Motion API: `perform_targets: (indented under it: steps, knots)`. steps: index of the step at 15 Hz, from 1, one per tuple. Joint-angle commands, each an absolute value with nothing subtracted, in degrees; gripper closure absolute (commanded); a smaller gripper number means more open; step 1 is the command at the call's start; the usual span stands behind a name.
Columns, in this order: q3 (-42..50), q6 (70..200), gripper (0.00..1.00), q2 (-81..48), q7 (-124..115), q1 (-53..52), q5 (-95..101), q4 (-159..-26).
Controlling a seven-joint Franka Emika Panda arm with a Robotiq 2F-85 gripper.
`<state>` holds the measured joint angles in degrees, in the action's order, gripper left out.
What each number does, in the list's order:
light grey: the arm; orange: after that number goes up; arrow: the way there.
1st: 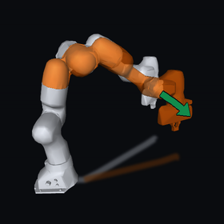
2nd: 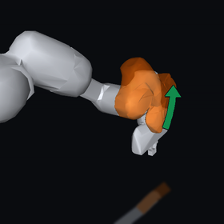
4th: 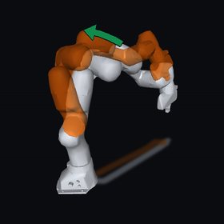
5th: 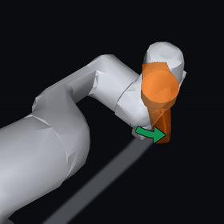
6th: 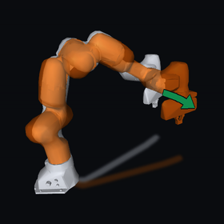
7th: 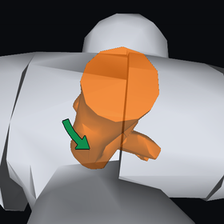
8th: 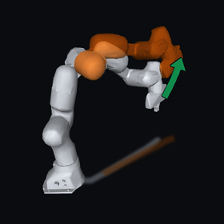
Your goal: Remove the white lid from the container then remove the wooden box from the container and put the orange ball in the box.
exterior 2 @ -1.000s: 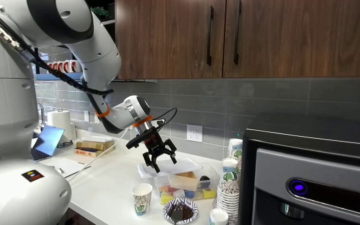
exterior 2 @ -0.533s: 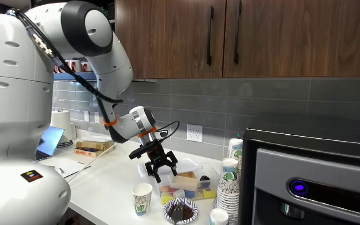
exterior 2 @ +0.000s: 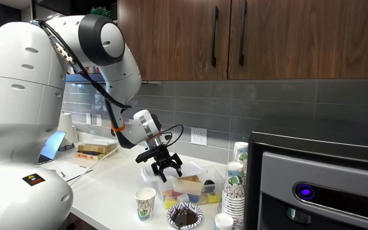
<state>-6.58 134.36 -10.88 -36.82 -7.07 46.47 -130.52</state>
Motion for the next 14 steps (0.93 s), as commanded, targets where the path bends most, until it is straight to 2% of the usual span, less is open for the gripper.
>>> perform_targets:
  steps: [1,9,14]
  knots:
    - [-5.14,137.48,0.00,-15.62,-37.41,-8.41,48.35,-125.11]
    - [-4.06,139.28,0.00,-21.35,-36.31,-11.91,51.58,-115.38]
    - [-5.59,135.60,0.00,-23.02,-25.77,-9.77,39.57,-113.19]
